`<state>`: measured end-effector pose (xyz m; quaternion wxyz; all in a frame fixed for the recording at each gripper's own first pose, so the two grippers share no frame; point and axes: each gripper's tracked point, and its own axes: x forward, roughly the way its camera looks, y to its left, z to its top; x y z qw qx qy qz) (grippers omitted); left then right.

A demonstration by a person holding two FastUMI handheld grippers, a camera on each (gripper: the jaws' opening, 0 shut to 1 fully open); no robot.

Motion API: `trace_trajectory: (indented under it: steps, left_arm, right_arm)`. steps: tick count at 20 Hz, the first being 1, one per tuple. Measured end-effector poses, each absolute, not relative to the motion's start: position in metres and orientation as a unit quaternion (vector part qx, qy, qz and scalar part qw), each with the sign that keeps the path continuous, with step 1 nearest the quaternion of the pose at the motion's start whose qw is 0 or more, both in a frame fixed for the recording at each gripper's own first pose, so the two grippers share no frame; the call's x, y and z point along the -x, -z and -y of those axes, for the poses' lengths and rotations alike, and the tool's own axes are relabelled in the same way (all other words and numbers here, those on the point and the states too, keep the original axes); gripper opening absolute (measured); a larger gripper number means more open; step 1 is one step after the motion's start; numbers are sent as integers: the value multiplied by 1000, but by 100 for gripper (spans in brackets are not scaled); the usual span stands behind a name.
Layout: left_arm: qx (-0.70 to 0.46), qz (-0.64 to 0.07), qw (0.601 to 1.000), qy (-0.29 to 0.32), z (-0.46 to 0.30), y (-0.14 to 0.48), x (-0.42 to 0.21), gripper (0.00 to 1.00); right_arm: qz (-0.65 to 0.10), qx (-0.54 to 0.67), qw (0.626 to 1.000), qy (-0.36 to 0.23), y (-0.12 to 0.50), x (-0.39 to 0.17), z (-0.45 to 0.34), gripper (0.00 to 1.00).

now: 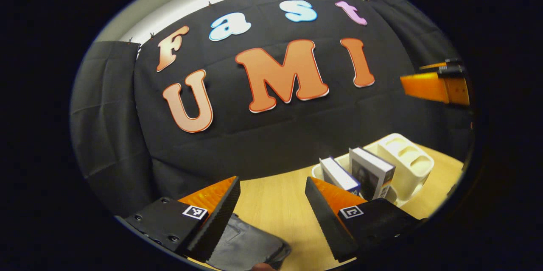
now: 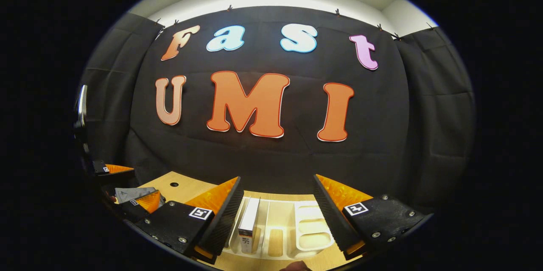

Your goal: Open the schoolbag, grab two books from the bookshelf and put them into the schoolbag.

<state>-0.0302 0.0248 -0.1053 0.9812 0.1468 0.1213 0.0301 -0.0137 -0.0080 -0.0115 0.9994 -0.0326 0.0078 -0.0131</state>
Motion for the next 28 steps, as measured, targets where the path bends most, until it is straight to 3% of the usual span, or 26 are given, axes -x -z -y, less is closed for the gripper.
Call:
trace_trajectory:
  steps: [4, 13, 19, 28]
  left_arm:
    - [-196, -203, 958, -44, -35, 164, 47, 97]
    - [-339, -300, 888, -81, -72, 260, 100, 96]
    - [-440, -320, 835, -84, -91, 302, 120, 96]
    - [-488, -335, 795, -129, -119, 325, 129, 94]
  right_arm:
    - [-14, 28, 999, 10, 17, 18, 15, 97]
    - [-30, 27, 999, -8, 35, 23, 30, 97]
    - [-31, 37, 999, -25, 40, 22, 42, 97]
    - [-33, 40, 997, -50, 47, 25, 51, 97]
